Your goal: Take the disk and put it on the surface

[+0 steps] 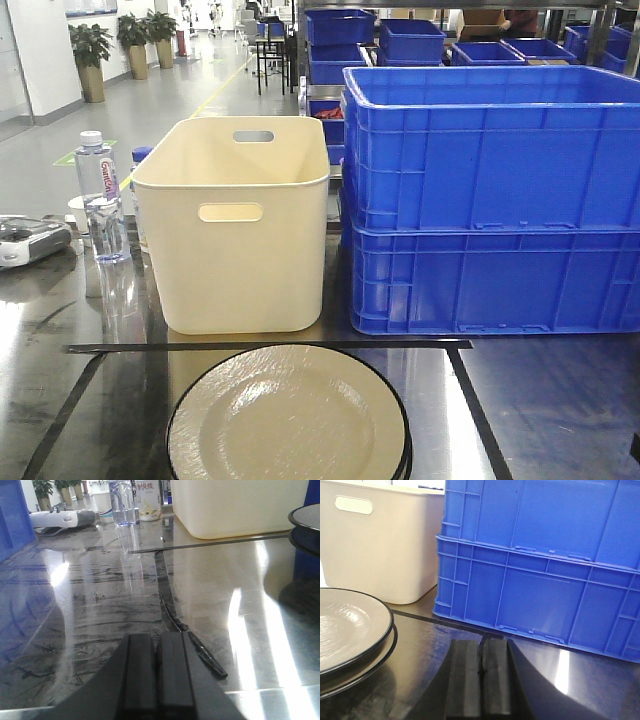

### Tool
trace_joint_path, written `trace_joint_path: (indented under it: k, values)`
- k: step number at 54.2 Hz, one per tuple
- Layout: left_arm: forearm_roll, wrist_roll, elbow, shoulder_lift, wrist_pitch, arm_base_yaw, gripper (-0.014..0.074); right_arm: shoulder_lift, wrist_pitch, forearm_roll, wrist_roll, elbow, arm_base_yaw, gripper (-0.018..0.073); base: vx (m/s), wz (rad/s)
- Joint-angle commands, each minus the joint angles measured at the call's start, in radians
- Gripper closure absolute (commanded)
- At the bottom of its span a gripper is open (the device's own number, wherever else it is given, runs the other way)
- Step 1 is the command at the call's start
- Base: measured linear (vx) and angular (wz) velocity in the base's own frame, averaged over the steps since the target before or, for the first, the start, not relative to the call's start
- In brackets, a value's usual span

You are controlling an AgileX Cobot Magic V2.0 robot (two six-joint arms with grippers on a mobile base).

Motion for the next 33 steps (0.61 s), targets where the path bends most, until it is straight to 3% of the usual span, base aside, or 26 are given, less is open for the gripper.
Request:
trace_joint_path:
  k: [1,6,14,23,33]
  values:
    - [0.002,-0.01,0.024,-0.016,-0.09,-0.007,0.0597,-0.056,-0.038,0.013,-0.007,0.011,-0.022,0.0568,0.0,0.0]
    - [0.002,-0.01,0.024,-0.016,-0.09,-0.007,0.0597,-0.188,0.007,0.087,-0.003,0.105,-0.089,0.0568,0.0,0.0]
    - [0.002,-0.01,0.024,-0.016,-0.09,-0.007,0.0597,-0.4,0.106,0.08,-0.004,0.251,-0.186,0.0568,0.0,0.0]
    - [0.002,-0.01,0.024,-0.016,-0.09,-0.007,0.0597,-0.577,0.196,0.078,-0.004,0.337,-0.19,0.0568,0.0,0.0]
    - [0.002,-0.01,0.024,-0.016,-0.09,-0.007,0.0597,-0.571,0.206,0.078,-0.007,0.336,-0.183,0.0568,0.0,0.0]
